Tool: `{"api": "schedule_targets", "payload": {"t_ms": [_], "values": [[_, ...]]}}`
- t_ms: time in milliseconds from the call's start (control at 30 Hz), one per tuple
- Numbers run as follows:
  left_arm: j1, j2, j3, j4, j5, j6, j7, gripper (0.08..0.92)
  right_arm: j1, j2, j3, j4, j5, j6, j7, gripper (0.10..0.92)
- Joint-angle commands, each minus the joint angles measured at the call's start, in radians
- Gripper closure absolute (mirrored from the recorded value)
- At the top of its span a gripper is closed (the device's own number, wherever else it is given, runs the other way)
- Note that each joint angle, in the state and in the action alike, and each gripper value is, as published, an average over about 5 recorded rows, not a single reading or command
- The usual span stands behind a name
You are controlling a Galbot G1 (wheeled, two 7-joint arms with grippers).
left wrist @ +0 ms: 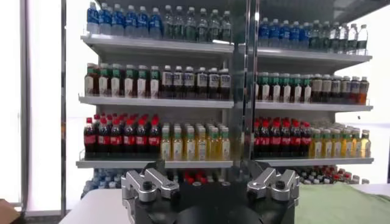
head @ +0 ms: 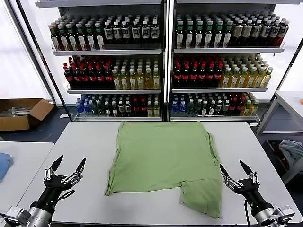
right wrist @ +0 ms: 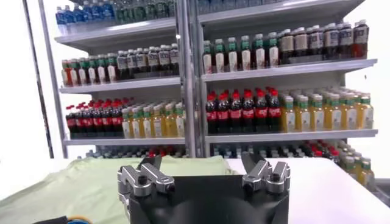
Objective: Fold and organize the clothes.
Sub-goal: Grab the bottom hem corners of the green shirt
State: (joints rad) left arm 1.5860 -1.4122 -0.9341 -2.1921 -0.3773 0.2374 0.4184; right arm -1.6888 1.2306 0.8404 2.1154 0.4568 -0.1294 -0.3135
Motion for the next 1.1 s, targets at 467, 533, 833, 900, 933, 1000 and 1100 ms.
{"api": "schedule_targets", "payload": {"t_ms": [467, 533, 833, 900, 933, 1000, 1100], "values": [[0.175, 0.156, 0.205, -0.032, -0.023, 0.154, -0.219, 0.177, -0.19, -0.191, -0.084, 0.069, 0.076, -0.11, 0.07, 0.203], [0.168, 0.167, 0.225, -0.018, -0.017, 0.162, -0.228, 0.177, -0.194, -0.222, -0.087, 0.069, 0.088, -0.141, 0.086, 0.203], [0.066, 0.099, 0.306, 0.077, 0.049, 0.174, -0.222, 0.177, -0.2, -0.274, -0.084, 0.078, 0.113, -0.242, 0.131, 0.203], [0.045, 0.091, 0.299, 0.096, 0.054, 0.177, -0.219, 0.177, -0.204, -0.263, -0.096, 0.074, 0.114, -0.255, 0.136, 0.203], [0.034, 0.089, 0.294, 0.106, 0.054, 0.179, -0.219, 0.177, -0.206, -0.256, -0.106, 0.072, 0.111, -0.26, 0.14, 0.203], [0.02, 0.086, 0.289, 0.121, 0.055, 0.183, -0.219, 0.177, -0.208, -0.241, -0.127, 0.067, 0.1, -0.267, 0.147, 0.203], [0.016, 0.086, 0.297, 0.132, 0.06, 0.186, -0.215, 0.177, -0.214, -0.224, -0.15, 0.06, 0.08, -0.272, 0.159, 0.212]]}}
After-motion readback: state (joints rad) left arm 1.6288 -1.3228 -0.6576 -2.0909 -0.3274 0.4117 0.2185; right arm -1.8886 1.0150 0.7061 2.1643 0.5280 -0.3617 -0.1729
